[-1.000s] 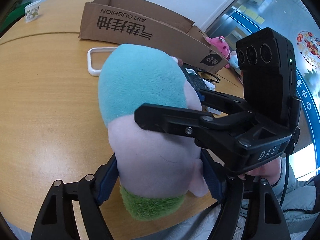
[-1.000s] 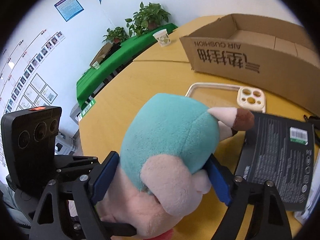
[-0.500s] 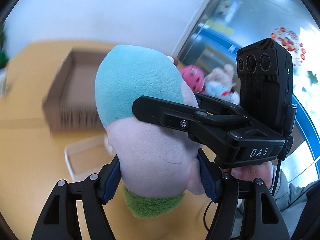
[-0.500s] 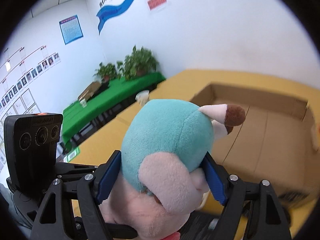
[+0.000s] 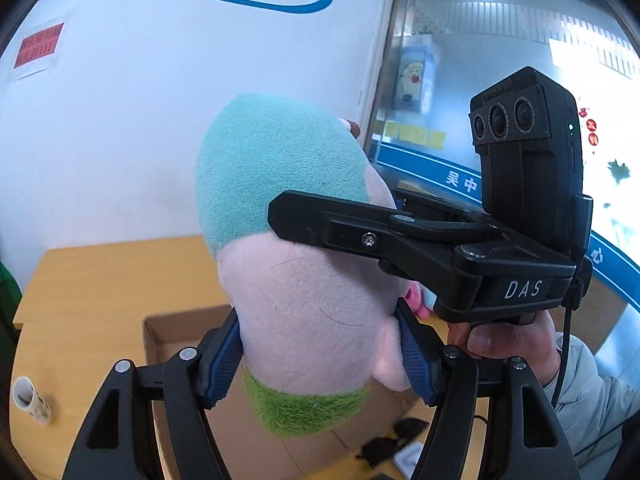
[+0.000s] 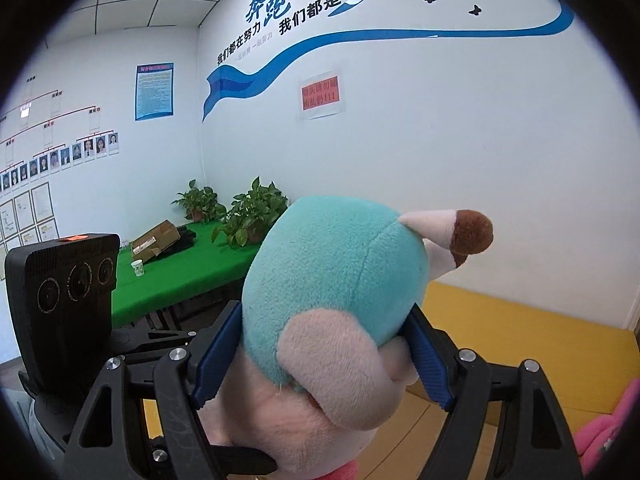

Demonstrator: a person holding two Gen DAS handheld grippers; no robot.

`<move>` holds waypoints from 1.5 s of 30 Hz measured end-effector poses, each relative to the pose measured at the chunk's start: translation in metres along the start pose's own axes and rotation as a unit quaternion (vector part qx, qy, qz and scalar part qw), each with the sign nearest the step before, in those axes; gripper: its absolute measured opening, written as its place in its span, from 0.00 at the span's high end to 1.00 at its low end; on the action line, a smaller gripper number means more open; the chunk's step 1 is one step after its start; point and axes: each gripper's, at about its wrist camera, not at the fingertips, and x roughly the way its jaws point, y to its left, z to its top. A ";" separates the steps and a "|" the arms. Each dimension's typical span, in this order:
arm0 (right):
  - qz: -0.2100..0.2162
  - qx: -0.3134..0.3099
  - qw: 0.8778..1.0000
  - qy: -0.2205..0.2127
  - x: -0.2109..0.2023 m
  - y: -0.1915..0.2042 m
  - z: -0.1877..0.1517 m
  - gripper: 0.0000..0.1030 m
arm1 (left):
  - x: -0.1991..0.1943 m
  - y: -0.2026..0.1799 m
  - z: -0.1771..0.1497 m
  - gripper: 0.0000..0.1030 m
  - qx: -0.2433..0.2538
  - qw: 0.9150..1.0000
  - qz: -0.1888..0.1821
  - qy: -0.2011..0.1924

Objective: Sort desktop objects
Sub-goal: 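Lift the plush pig with the left gripper and carry it over the box, then lower the plush pig into the box and open the left gripper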

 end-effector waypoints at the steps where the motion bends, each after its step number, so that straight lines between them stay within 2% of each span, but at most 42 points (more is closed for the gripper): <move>1: 0.003 0.001 1.000 0.000 0.005 -0.004 0.002 0.24 | 0.007 0.008 0.006 0.35 -0.001 1.000 0.005 0.001; 8: 0.033 0.068 0.997 0.025 0.090 -0.059 -0.007 0.24 | 0.042 0.064 0.015 0.35 -0.042 0.998 0.032 0.033; 13: 0.042 0.116 0.990 0.075 0.159 -0.092 -0.042 0.24 | 0.087 0.120 -0.001 0.35 -0.082 0.992 0.032 0.095; 19: 0.056 0.188 0.969 0.150 0.237 -0.127 -0.114 0.23 | 0.147 0.179 -0.051 0.35 -0.152 0.972 0.032 0.176; 23: 0.063 0.241 0.948 0.198 0.282 -0.145 -0.163 0.23 | 0.176 0.207 -0.084 0.35 -0.193 0.952 0.049 0.231; 25: 0.072 0.249 0.944 0.203 0.289 -0.147 -0.179 0.21 | 0.185 0.214 -0.100 0.34 -0.200 0.944 0.061 0.256; 28: 0.075 0.244 0.942 0.216 0.291 -0.141 -0.188 0.21 | 0.190 0.212 -0.113 0.33 -0.194 0.938 0.072 0.279; 34: 0.073 0.250 0.936 0.235 0.290 -0.127 -0.173 0.21 | 0.169 0.199 -0.117 0.32 -0.200 0.936 0.075 0.279; 38: 0.068 0.263 0.925 0.265 0.302 -0.121 -0.181 0.21 | 0.159 0.202 -0.131 0.31 -0.217 0.927 0.074 0.298; 42: 0.073 0.286 0.918 0.266 0.307 -0.127 -0.193 0.18 | 0.152 0.200 -0.138 0.28 -0.215 0.926 0.082 0.301; 45: 0.039 0.293 0.915 0.275 0.307 -0.135 -0.198 0.15 | 0.149 0.196 -0.143 0.26 -0.210 0.927 0.088 0.300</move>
